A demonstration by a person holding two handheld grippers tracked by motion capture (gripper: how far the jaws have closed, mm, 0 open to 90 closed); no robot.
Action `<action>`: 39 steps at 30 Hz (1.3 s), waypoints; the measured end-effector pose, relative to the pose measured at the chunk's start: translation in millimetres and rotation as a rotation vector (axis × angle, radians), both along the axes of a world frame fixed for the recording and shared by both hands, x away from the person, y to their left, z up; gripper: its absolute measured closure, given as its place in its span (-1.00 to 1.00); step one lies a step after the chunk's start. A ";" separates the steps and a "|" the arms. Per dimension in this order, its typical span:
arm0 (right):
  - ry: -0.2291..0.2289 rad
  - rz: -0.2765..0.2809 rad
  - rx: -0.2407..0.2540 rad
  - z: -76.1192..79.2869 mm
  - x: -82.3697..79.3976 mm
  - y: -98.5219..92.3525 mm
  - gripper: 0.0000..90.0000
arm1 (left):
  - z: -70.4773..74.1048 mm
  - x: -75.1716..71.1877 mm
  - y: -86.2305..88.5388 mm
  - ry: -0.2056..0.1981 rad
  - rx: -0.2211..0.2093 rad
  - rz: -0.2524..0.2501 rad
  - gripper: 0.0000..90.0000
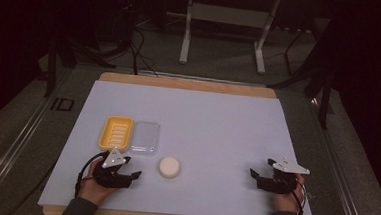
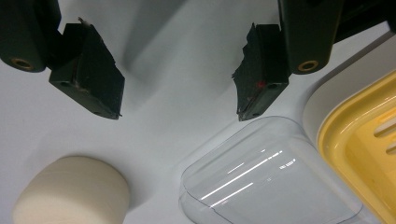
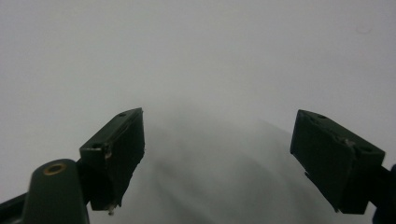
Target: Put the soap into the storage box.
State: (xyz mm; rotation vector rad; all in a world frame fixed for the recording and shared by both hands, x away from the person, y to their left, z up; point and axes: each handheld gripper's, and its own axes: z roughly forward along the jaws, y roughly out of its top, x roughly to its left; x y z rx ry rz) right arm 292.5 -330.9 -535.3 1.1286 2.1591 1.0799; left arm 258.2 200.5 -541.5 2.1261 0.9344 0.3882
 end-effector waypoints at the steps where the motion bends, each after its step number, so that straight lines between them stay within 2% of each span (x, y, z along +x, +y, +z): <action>1: -0.005 0.005 0.001 0.0 -0.6 -0.2 -0.61 | 0.0 0.0 0.0 0.000 0.000 0.000 -0.27; 5: 0.002 0.004 0.027 0.2 0.0 -2.7 -0.61 | -0.4 0.2 -1.2 0.001 0.012 0.001 -0.25; 7: 0.013 -0.008 0.044 0.1 1.1 -4.3 -0.61 | -0.8 0.6 -3.1 0.004 0.032 0.003 -0.26; 11: 0.001 -0.011 0.037 0.2 -0.1 -3.9 -0.61 | -0.4 0.5 -3.4 0.004 0.037 0.004 -0.27; 12: -0.014 -0.010 0.028 0.2 -1.5 -2.8 -0.61 | 0.0 0.5 -3.7 0.010 0.039 0.007 -0.27; 15: -0.021 -0.010 0.021 0.3 -2.2 -2.2 -0.61 | 3.1 -0.6 -6.8 0.011 0.070 -0.006 -0.26; 20: -0.034 -0.009 0.013 0.4 -3.8 -1.2 -0.61 | 11.6 0.9 -7.6 0.005 0.068 -0.041 -0.28; 24: -0.042 -0.006 0.004 0.3 -4.0 -0.7 -0.61 | 19.4 2.6 -6.9 0.004 0.046 -0.072 -0.30; 32: -0.049 -0.016 0.007 0.4 -4.8 -1.0 -0.61 | 27.1 7.7 -11.6 0.013 0.066 -0.144 -0.38; 35: -0.051 -0.012 0.010 0.4 -5.2 -1.1 -0.61 | 31.1 10.8 -18.8 0.015 0.103 -0.187 -0.38; 39: -0.050 -0.010 0.004 0.4 -5.0 -0.6 -0.61 | 35.7 13.6 -25.1 0.010 0.113 -0.217 -0.39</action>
